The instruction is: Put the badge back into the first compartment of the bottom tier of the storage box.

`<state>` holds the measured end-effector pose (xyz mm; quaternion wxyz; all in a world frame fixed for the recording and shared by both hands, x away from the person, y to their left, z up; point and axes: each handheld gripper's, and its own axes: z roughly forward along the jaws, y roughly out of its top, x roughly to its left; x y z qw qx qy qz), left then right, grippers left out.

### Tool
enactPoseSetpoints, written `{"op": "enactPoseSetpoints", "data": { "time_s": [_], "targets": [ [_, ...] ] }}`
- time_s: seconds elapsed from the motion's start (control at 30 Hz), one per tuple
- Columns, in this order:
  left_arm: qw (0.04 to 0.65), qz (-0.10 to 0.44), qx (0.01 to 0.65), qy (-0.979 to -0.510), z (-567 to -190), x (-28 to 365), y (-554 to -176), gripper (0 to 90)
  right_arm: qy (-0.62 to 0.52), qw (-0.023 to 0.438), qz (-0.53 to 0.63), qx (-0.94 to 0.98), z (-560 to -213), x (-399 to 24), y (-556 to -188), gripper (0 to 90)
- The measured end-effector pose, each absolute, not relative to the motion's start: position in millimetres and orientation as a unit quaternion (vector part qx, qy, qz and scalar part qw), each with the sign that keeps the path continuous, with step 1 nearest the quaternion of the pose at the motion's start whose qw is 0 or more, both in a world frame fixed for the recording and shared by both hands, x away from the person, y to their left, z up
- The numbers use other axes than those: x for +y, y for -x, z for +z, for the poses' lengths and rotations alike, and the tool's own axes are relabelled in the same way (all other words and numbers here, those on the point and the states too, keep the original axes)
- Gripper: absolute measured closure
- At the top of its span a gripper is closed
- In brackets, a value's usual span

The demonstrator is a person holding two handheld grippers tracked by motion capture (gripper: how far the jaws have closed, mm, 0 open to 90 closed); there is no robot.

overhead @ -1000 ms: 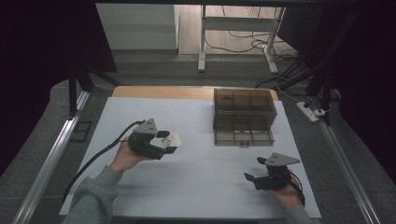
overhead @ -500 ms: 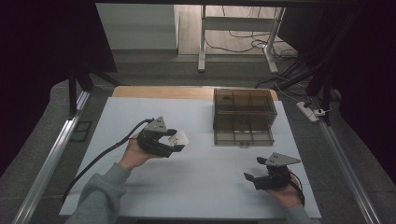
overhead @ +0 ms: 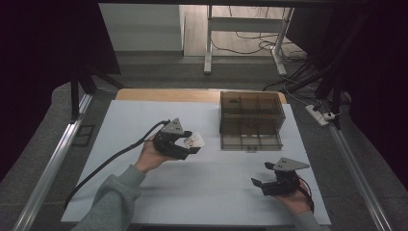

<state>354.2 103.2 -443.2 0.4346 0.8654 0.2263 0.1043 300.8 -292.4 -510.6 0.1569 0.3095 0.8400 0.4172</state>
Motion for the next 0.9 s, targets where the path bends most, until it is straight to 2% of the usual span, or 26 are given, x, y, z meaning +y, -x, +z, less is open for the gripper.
{"op": "enactPoseSetpoints", "data": {
  "time_s": [0.9],
  "targets": [
    [0.439, 0.105, 0.226, -0.863, -447.2, 62.9, -374.7, 32.6, -0.312, 0.155, 0.412, 0.842, -512.6, -291.6, -301.6, 17.1]
  ]
}}
